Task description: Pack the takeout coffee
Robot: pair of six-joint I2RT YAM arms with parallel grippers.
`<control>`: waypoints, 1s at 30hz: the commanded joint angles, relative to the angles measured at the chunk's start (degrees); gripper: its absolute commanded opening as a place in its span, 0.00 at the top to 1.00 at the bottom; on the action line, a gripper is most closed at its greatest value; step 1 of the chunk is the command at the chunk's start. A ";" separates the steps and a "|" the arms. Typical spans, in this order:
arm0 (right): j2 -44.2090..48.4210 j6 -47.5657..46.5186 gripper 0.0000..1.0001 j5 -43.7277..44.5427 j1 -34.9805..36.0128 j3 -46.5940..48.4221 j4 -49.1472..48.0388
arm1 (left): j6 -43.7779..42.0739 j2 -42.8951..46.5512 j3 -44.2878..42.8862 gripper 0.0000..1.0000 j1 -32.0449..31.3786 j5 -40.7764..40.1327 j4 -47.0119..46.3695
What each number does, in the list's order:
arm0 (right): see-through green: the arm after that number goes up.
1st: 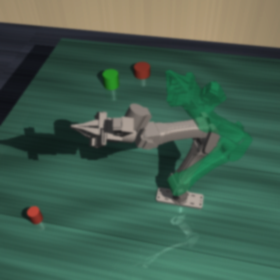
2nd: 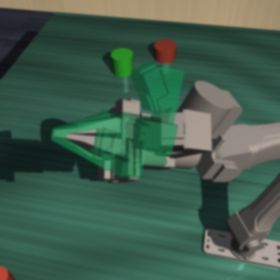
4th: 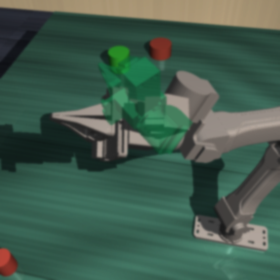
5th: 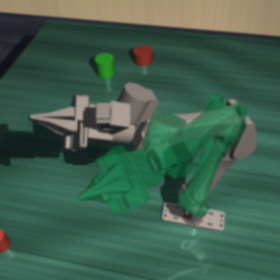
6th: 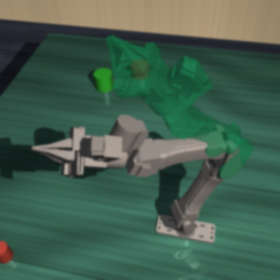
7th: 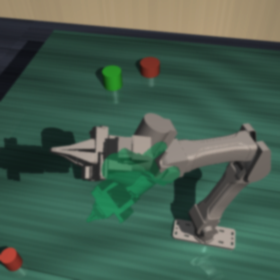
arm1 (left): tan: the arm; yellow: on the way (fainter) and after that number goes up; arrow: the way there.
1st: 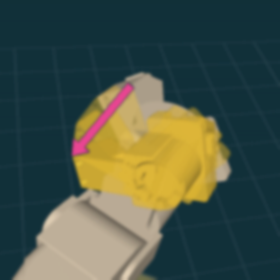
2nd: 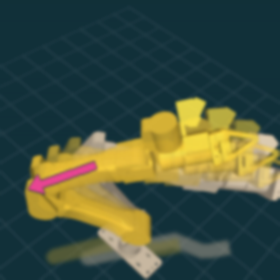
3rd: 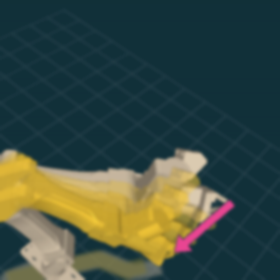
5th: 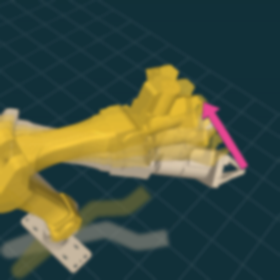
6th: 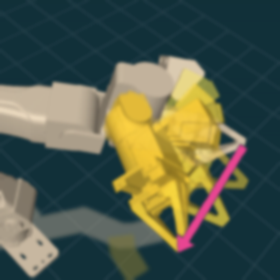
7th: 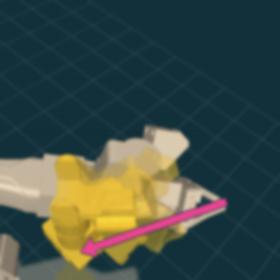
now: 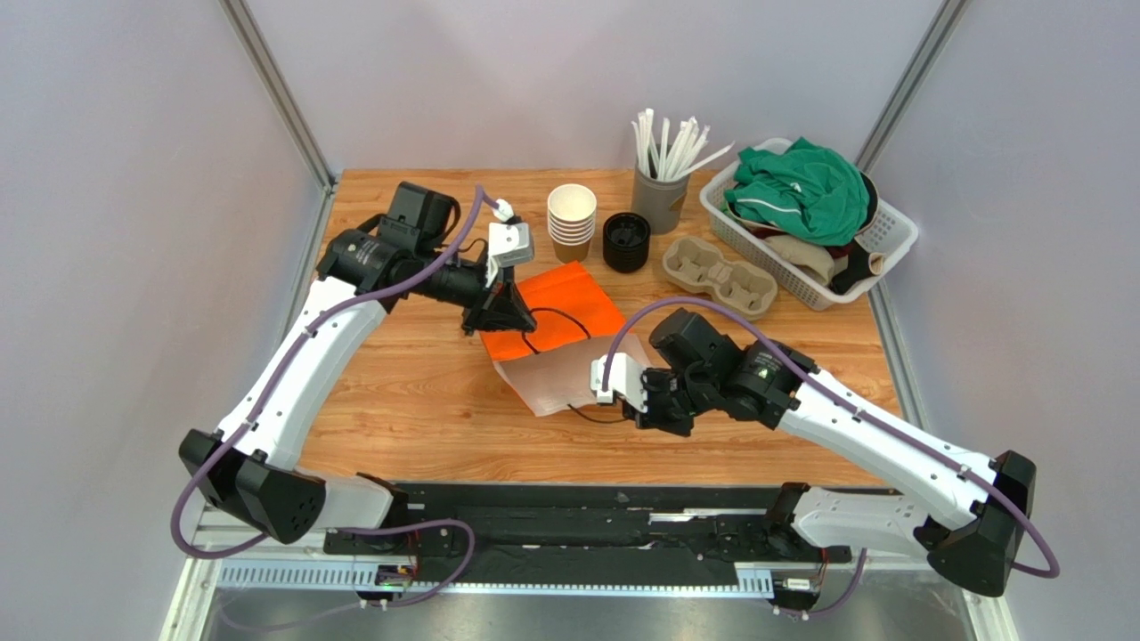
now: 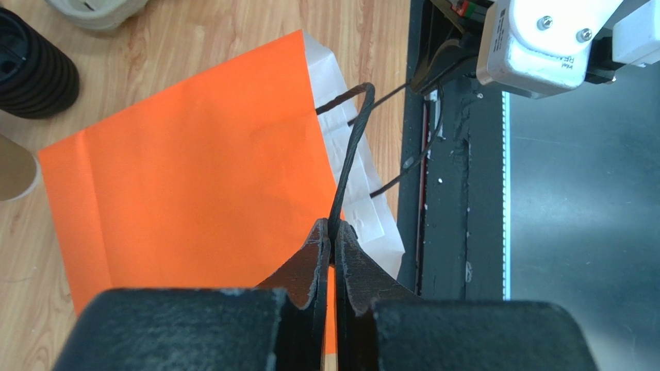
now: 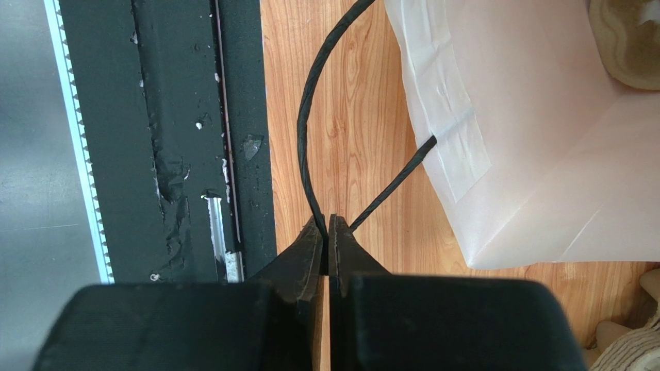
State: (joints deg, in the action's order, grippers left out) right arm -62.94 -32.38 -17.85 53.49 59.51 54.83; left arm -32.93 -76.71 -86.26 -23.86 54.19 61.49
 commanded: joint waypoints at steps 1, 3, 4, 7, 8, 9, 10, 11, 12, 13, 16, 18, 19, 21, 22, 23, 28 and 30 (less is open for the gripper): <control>0.53 0.57 0.98 0.88 0.38 0.96 -1.74 | -3.81 -1.51 -1.01 0.95 0.04 2.23 2.66; 0.62 -0.05 0.98 1.84 0.47 1.75 -1.13 | -4.07 -2.13 -1.63 0.96 0.04 2.06 3.19; 0.62 -0.31 0.98 3.42 0.38 3.23 -1.04 | -3.81 -2.22 -2.59 0.95 0.04 1.45 3.11; 0.19 -1.28 0.99 7.36 0.47 6.84 -0.42 | -0.83 -2.31 -5.14 0.96 0.04 -1.53 0.57; 0.01 -1.19 0.99 8.78 0.47 10.07 -0.51 | 1.70 -2.22 -5.76 0.96 0.13 -2.50 -0.49; -0.86 -1.02 0.99 10.36 0.38 11.76 -0.95 | 3.03 -1.70 -6.20 0.98 0.21 -4.86 -3.28; -1.22 -0.84 0.99 13.59 0.47 13.34 -1.47 | 4.52 -1.43 -6.90 0.98 0.39 -6.02 -4.79; -1.66 -0.49 0.98 15.45 0.38 16.58 -2.35 | 6.54 -1.08 -7.08 0.98 0.74 -6.64 -5.94; -2.62 -0.32 0.97 16.78 0.47 17.91 -3.58 | 7.87 -0.47 -7.26 0.98 1.52 -8.30 -8.91; -3.06 -0.31 0.96 19.66 0.47 19.49 -4.11 | 9.18 -0.37 -7.34 0.98 1.97 -9.10 -10.33; -5.17 0.21 0.90 22.93 0.38 22.58 -7.36 | 13.49 -0.11 -8.13 0.98 4.34 -12.44 -14.11; -6.92 0.39 0.83 24.52 0.38 22.76 -10.95 | 15.87 -0.02 -7.96 0.99 6.00 -14.98 -16.22; -7.54 0.39 0.80 25.83 0.38 22.85 -11.84 | 17.36 0.07 -7.70 0.99 6.45 -16.04 -16.93; -9.04 0.74 0.68 27.42 0.38 22.85 -15.27 | 18.16 0.33 -7.00 1.00 7.94 -17.54 -18.24; -9.48 1.18 0.64 28.56 0.38 23.20 -16.06 | 19.29 0.42 -6.65 1.00 8.47 -18.07 -18.77; -9.83 1.70 0.59 29.26 0.30 23.55 -17.90 | 19.74 0.59 -6.29 1.00 8.82 -18.77 -19.30; -11.77 3.81 0.32 34.36 0.21 28.20 -20.81 | 23.43 1.82 -4.89 1.00 11.73 -21.49 -22.47; -12.03 3.90 0.24 35.51 -0.06 29.70 -21.08 | 24.22 2.00 -4.89 1.00 12.77 -21.94 -22.99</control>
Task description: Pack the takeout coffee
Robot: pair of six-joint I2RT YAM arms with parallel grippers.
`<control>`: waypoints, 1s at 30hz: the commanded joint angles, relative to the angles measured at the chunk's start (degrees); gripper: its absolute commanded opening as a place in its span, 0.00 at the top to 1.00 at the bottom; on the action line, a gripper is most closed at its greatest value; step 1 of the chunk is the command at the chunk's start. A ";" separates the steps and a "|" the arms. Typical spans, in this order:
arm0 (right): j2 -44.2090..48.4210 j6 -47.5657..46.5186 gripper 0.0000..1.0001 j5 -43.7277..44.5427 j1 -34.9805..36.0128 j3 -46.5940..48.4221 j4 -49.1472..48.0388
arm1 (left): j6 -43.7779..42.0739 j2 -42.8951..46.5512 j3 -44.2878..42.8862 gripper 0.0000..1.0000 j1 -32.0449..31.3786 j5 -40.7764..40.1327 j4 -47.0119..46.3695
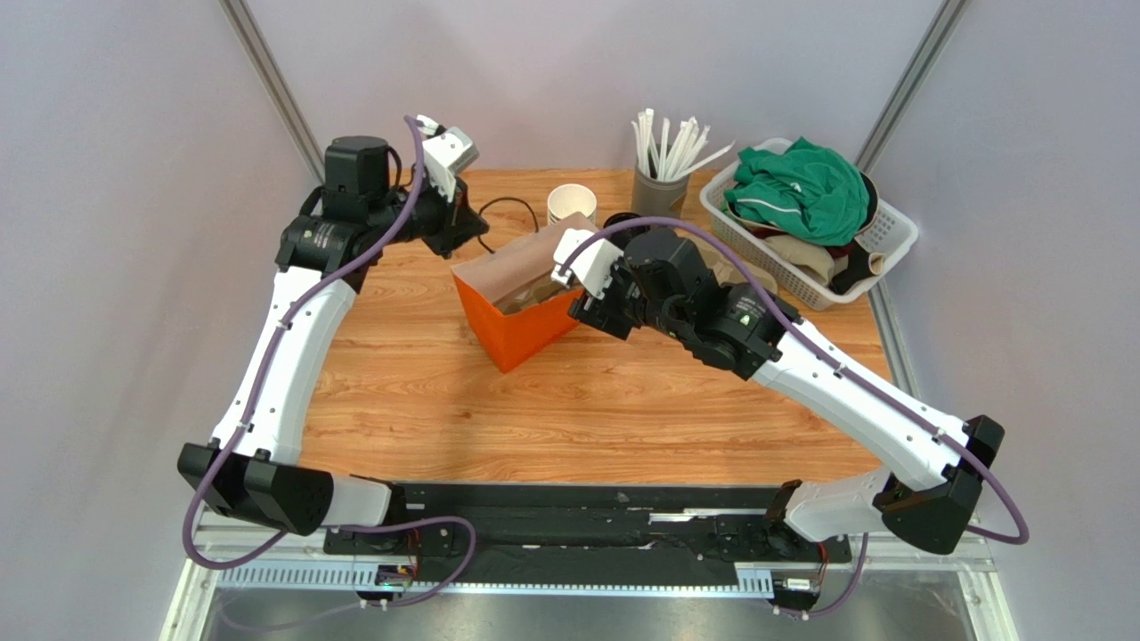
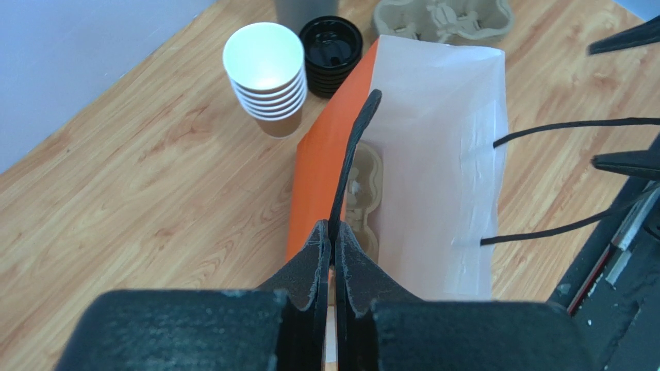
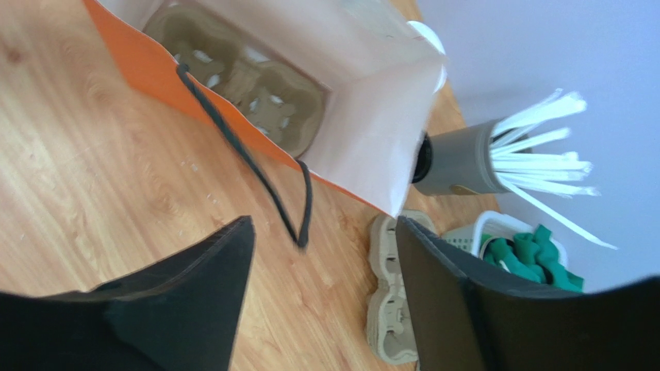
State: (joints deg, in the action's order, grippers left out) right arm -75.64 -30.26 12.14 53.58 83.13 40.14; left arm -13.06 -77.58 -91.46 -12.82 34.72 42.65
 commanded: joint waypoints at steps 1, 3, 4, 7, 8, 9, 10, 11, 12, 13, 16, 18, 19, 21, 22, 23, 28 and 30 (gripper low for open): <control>0.49 1.70 0.21 6.13 -0.41 7.47 -6.39 | 5.23 2.96 0.40 1.00 2.01 -2.90 -4.51; 0.58 2.57 0.17 7.45 -1.11 8.88 -6.92 | 5.85 2.79 0.41 1.00 2.88 -3.60 -4.86; 0.49 2.92 0.16 7.63 -1.46 9.85 -7.00 | 6.37 2.61 0.23 1.00 3.24 -4.04 -5.03; 0.49 4.33 0.09 8.60 -3.30 12.92 -7.01 | 7.17 2.26 0.23 1.00 4.12 -5.80 -5.30; 0.49 4.42 0.08 8.86 -4.00 13.71 -7.01 | 7.34 2.08 0.32 1.00 4.47 -6.24 -5.74; 0.58 4.33 0.08 9.21 -4.27 13.81 -7.01 | 7.52 2.00 0.23 1.00 4.73 -7.46 -5.74; 0.66 4.42 0.08 9.22 -4.62 13.90 -7.01 | 7.87 1.82 0.14 1.00 4.99 -8.00 -5.83; 1.01 4.51 0.08 9.22 -5.15 13.90 -6.92 | 7.87 1.56 0.14 1.00 5.78 -8.09 -5.83; 1.28 4.51 0.08 9.39 -5.42 13.55 -7.00 | 7.87 1.38 -0.21 1.00 6.14 -8.70 -5.91; 1.63 4.51 0.08 9.48 -5.68 13.11 -7.01 | 8.05 1.21 -0.38 1.00 6.66 -9.05 -5.92; 2.86 4.86 0.08 9.04 -6.65 10.83 -7.27 | 8.22 0.50 -1.00 1.00 8.60 -9.67 -5.83; 3.65 5.12 0.08 8.86 -7.52 9.25 -7.97 | 8.57 -0.37 -1.79 1.00 10.18 -9.58 -5.56; 3.91 5.21 0.08 8.78 -7.70 7.94 -8.32 | 8.75 -0.64 -2.14 1.00 10.70 -9.32 -5.39; 4.53 5.91 0.08 7.99 -8.76 6.70 -9.03 | 8.93 -1.78 -3.19 1.00 12.29 -8.71 -5.21; 4.62 6.26 0.08 7.64 -9.37 5.73 -9.20 | 9.02 -2.05 -3.55 1.00 12.47 -8.62 -5.30; 4.88 6.96 0.08 7.20 -10.16 5.29 -9.46 | 9.02 -2.66 -4.33 1.00 13.95 -8.70 -5.39; 5.32 7.93 0.08 5.53 -12.97 2.56 -11.05 | 9.10 -5.82 -8.37 1.00 17.12 -9.67 -5.56; 5.32 8.63 0.08 4.56 -13.76 1.77 -11.57 | 9.28 -8.02 -11.36 1.00 18.79 -9.93 -5.48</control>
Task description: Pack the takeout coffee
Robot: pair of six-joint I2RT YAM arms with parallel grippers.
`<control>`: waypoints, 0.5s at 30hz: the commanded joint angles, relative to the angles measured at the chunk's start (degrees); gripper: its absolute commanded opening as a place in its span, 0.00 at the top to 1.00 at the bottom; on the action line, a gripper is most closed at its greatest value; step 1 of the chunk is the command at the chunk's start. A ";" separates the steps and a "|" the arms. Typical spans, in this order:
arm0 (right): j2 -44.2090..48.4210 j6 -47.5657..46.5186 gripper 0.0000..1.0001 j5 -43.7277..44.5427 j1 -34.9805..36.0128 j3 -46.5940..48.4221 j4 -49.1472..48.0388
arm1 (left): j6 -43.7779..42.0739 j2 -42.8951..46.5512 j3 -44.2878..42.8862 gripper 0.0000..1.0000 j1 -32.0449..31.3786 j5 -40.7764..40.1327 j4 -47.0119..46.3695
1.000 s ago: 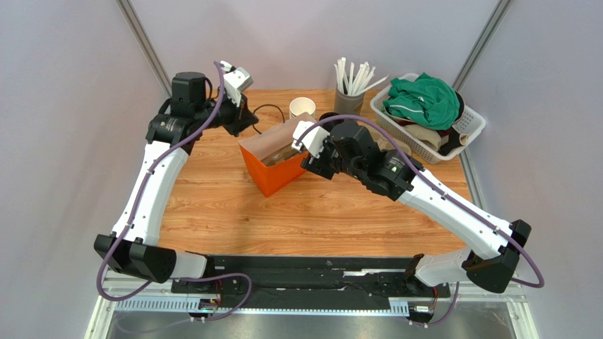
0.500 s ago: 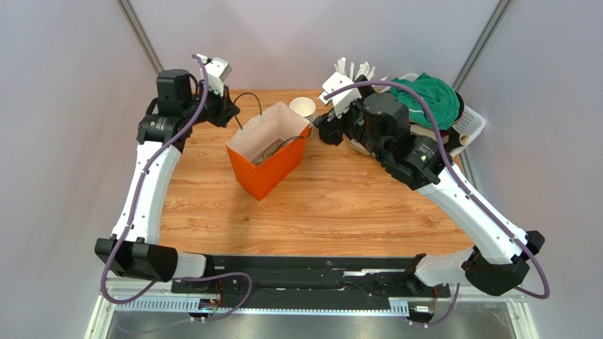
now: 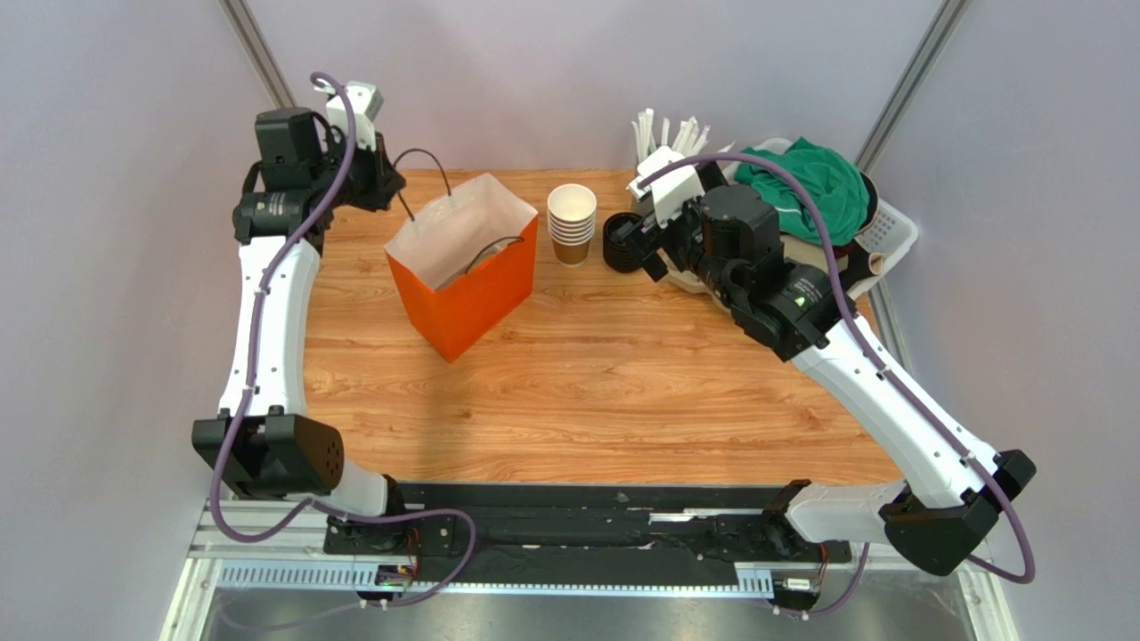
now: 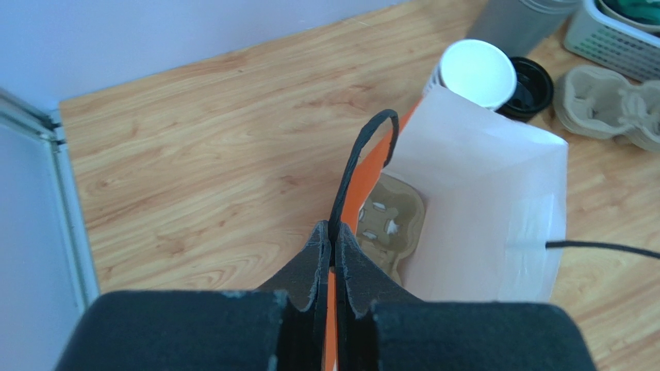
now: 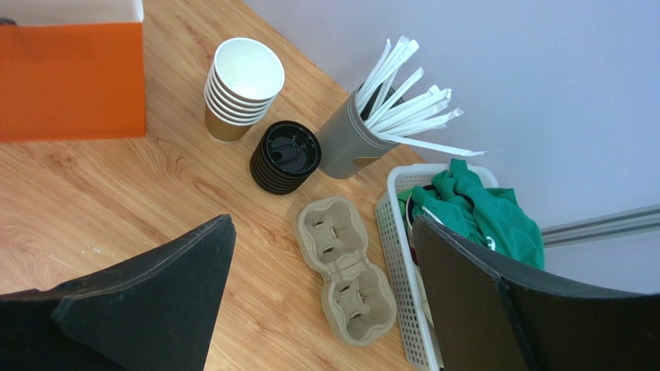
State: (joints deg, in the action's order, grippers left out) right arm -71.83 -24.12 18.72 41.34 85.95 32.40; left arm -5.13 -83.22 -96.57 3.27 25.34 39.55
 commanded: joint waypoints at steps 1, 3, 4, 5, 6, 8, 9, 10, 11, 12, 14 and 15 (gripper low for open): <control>1.52 2.76 0.08 -2.37 -2.57 -1.14 -3.93 | 1.52 -2.99 -7.04 1.00 3.14 -0.99 -2.37; 1.43 3.37 0.07 -2.99 -3.20 -1.58 -4.10 | 1.70 -4.66 -8.89 1.00 3.85 -3.27 -2.81; 1.52 3.55 0.05 -2.99 -3.89 -1.84 -4.28 | 1.70 -5.11 -9.33 1.00 3.85 -4.33 -2.90; 1.43 3.73 0.05 -3.25 -4.34 -2.02 -4.63 | 1.70 -6.07 -10.38 1.00 3.94 -6.43 -2.90; 1.52 3.90 0.04 -3.69 -4.60 -2.36 -4.72 | 1.96 -6.51 -10.82 1.00 3.94 -7.75 -3.16; 1.52 4.43 0.04 -4.13 -5.48 -2.54 -4.98 | 2.22 -7.65 -11.96 1.00 4.11 -11.08 -3.60; 1.52 4.69 0.04 -4.57 -5.74 -2.81 -4.98 | 2.40 -8.09 -12.32 1.00 4.29 -12.15 -3.78; 1.52 5.04 0.04 -4.92 -6.18 -2.89 -4.98 | 2.66 -8.36 -12.76 1.00 4.46 -13.20 -4.04; 1.52 5.13 0.04 -5.18 -6.36 -3.07 -5.07 | 2.93 -9.32 -14.07 1.00 5.16 -13.82 -3.96; 1.52 5.22 0.04 -5.45 -6.54 -3.33 -5.07 | 3.54 -9.85 -14.78 1.00 5.60 -13.74 -3.87; 1.52 5.40 0.04 -5.62 -6.80 -3.60 -5.42 | 3.98 -11.52 -17.05 1.00 7.19 -13.48 -3.17; 1.52 5.49 0.04 -5.71 -6.98 -3.77 -5.42 | 4.50 -12.13 -17.85 1.00 7.71 -13.22 -2.82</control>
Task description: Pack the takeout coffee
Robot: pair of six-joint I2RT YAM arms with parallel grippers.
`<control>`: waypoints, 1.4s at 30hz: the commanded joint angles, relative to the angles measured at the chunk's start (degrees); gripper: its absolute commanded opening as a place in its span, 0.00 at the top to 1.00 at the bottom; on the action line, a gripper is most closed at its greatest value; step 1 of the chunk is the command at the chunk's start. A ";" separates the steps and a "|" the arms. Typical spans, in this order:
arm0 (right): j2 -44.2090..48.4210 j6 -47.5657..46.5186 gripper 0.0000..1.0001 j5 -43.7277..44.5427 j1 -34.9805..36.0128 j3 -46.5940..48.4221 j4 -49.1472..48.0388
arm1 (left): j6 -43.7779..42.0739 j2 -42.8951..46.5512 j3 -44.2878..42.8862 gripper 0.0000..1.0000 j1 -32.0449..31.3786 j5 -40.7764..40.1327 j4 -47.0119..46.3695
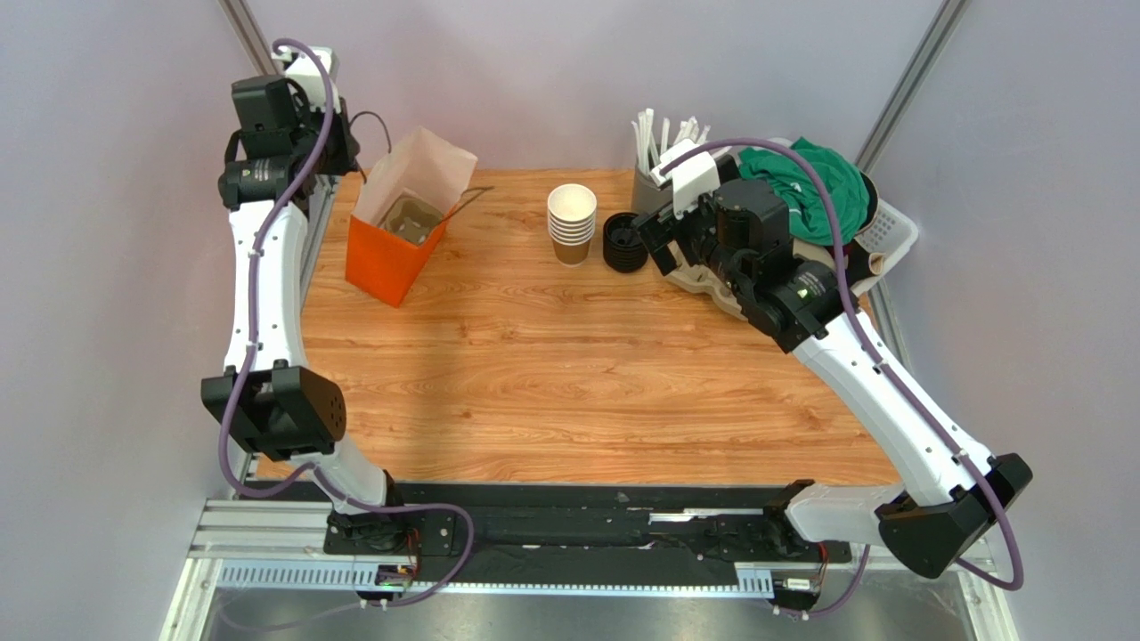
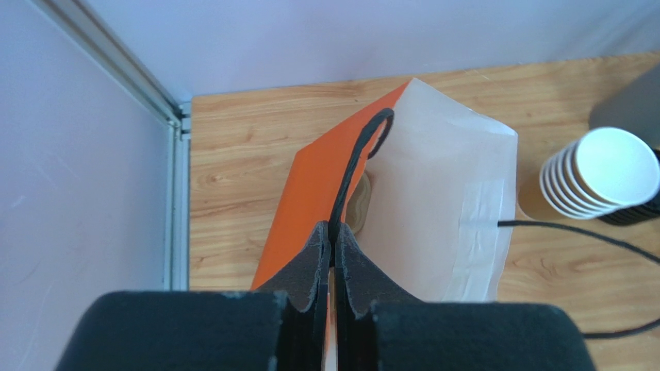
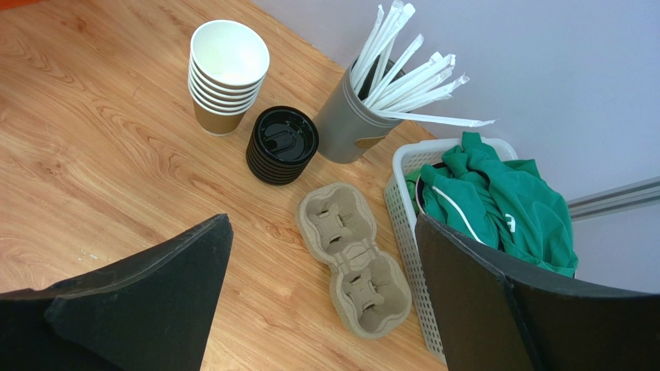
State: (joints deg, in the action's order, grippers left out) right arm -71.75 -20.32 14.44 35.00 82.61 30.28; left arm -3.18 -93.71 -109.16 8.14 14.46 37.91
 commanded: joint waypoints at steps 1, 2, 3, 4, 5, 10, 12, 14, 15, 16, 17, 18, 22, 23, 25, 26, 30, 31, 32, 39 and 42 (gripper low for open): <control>1.52 1.68 0.04 -1.60 -0.81 -0.60 -3.47 | 2.83 -2.69 -5.88 1.00 3.71 -2.16 -0.74; 1.52 1.86 0.04 -1.78 -0.90 -0.69 -3.48 | 2.92 -2.97 -6.49 1.00 4.25 -2.15 -0.73; 1.52 1.86 0.04 -1.78 -0.99 -0.78 -3.39 | 2.92 -3.32 -6.59 1.00 4.51 -2.07 -0.82; 1.52 1.86 0.04 -1.95 -0.99 -0.96 -3.48 | 2.92 -3.93 -6.59 1.00 5.30 -2.15 -1.00; 1.52 1.95 0.04 -2.04 -0.99 -1.13 -3.56 | 2.83 -4.20 -6.50 1.00 5.74 -2.24 -1.00; 1.52 2.21 0.04 -2.39 -0.99 -1.75 -3.74 | 4.94 -4.46 -4.49 0.96 7.32 -2.15 -2.57; 1.52 2.21 0.04 -2.48 -0.99 -2.01 -3.92 | 4.85 -4.03 -3.78 0.93 7.41 -2.94 -3.02; 1.43 2.21 0.04 -2.66 -0.99 -2.27 -3.83 | 4.76 -3.50 -2.64 0.89 7.68 -2.68 -3.81; 1.43 2.21 0.04 -2.75 -0.90 -2.28 -4.00 | 4.68 -3.50 -2.46 0.86 7.77 -2.86 -3.90; 1.26 2.21 0.04 -2.75 -0.90 -2.36 -4.00 | 4.59 -3.32 -2.20 0.84 7.68 -2.94 -3.90; 1.26 2.21 0.04 -2.75 -0.99 -2.45 -4.09 | 4.59 -3.23 -2.11 0.84 7.77 -3.21 -3.98; 1.17 2.21 0.04 -3.01 -0.99 -2.54 -4.00 | 4.59 -3.23 -1.93 0.79 7.77 -3.12 -3.99; 0.82 2.56 0.04 -3.80 -0.99 -2.89 -4.18 | 4.85 -1.48 -0.09 0.53 8.12 -2.86 -5.65; 0.82 2.56 0.04 -3.80 -0.99 -2.98 -4.27 | 4.85 -1.13 0.26 0.48 8.12 -2.16 -5.92; 0.73 2.48 0.04 -3.98 -0.99 -3.15 -4.53 | 5.02 0.01 0.88 0.37 8.12 -1.45 -6.44; 0.56 2.30 0.04 -3.98 -0.99 -3.16 -4.53 | 5.11 0.54 1.14 0.34 8.12 -0.75 -6.71; 0.03 1.86 0.04 -3.02 -1.08 -2.72 -4.53 | 5.64 3.35 2.29 0.06 8.21 2.23 -8.03; -0.15 1.77 0.04 -2.75 -1.08 -2.54 -4.53 | 5.73 4.84 2.64 0.05 8.12 3.89 -8.46; -0.32 1.77 0.04 -2.49 -1.08 -2.10 -4.27 | 5.73 5.72 2.99 0.05 8.12 4.87 -8.82; -7.16 6.24 0.05 -0.99 -3.62 5.60 1.42 | 3.89 15.38 7.21 0.04 7.68 31.20 -11.10; -12.52 8.09 0.08 -2.65 -4.07 12.65 6.08 | -0.49 19.16 9.75 0.04 3.23 38.62 -7.87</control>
State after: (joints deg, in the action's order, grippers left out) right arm -80.03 -16.19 12.10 31.88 87.53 32.51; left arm 1.26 -79.94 -101.75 15.46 36.77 29.61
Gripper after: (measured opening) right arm 0.931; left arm 0.956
